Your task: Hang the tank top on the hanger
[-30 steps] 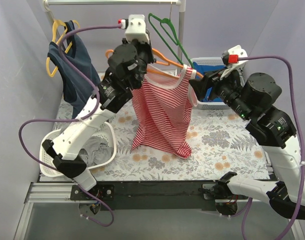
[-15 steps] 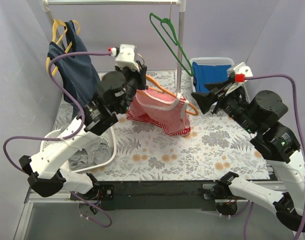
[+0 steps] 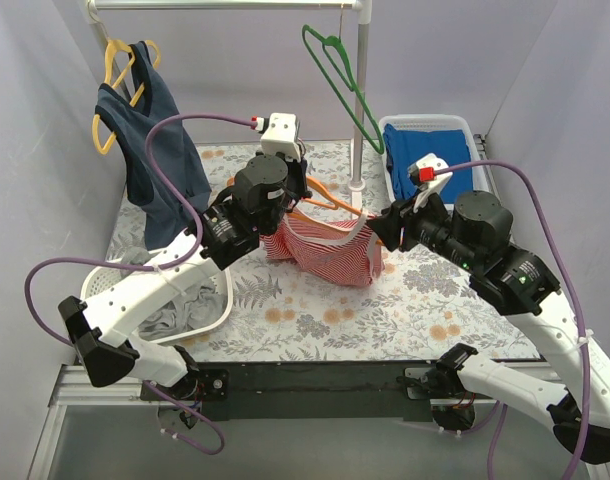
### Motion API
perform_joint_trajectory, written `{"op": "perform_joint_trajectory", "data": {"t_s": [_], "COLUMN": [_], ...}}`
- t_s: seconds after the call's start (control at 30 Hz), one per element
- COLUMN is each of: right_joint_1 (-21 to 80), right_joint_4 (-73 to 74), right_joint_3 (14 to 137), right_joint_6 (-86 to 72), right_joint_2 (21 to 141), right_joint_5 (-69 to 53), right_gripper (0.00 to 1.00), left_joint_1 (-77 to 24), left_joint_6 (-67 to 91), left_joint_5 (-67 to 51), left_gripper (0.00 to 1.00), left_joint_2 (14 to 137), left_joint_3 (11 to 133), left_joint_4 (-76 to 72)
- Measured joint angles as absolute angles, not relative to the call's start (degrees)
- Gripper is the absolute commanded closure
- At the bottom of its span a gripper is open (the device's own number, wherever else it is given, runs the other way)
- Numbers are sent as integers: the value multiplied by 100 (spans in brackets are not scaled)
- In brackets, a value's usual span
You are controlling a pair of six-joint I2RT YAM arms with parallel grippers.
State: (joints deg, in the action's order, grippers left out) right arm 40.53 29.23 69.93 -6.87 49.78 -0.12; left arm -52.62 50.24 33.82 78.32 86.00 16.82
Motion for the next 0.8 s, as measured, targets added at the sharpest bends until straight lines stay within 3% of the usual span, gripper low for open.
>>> {"op": "perform_joint_trajectory", "data": {"t_s": [0.5,0.7,0.8], "right_joint_1": [4053,4053,4053], "right_joint_4": [3280,3341,3339], "right_joint_3": [7017,6956,6956], "right_joint_6": [-521,-115,71], "right_joint_2": [4654,4770,4884], "right_joint_5": [303,158,-156], "right_gripper": [53,38,41], "left_joint_1": [-5262,-5262,-5262], "left_joint_6": [4943,4816,4766], "left_joint_5": [3400,3048,2945], "left_gripper": [100,100,100], "left_joint_2": [7940,7846,7762], "left_joint_3": [8737,8737,8735], "left_joint_4": [1678,1717,1756]}}
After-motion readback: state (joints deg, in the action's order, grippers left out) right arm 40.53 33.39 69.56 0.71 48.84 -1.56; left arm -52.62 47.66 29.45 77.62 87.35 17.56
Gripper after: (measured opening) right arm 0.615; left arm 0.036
